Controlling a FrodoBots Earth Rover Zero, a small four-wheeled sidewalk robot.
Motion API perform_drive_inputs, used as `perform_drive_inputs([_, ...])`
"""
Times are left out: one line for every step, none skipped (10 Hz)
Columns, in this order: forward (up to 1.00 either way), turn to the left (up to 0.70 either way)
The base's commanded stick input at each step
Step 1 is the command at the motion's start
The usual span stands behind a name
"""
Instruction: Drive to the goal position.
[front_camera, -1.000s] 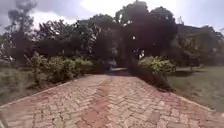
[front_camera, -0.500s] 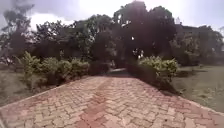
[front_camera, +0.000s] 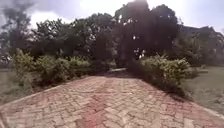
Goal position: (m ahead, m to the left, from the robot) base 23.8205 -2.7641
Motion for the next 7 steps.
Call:
perform_drive_inputs([0.70,0.00])
perform_drive_inputs([0.70,0.00])
perform_drive_inputs([0.70,0.00])
perform_drive_inputs([0.70,0.00])
perform_drive_inputs([0.70,0.00])
perform_drive_inputs([0.70,0.00])
perform_drive_inputs([0.70,0.00])
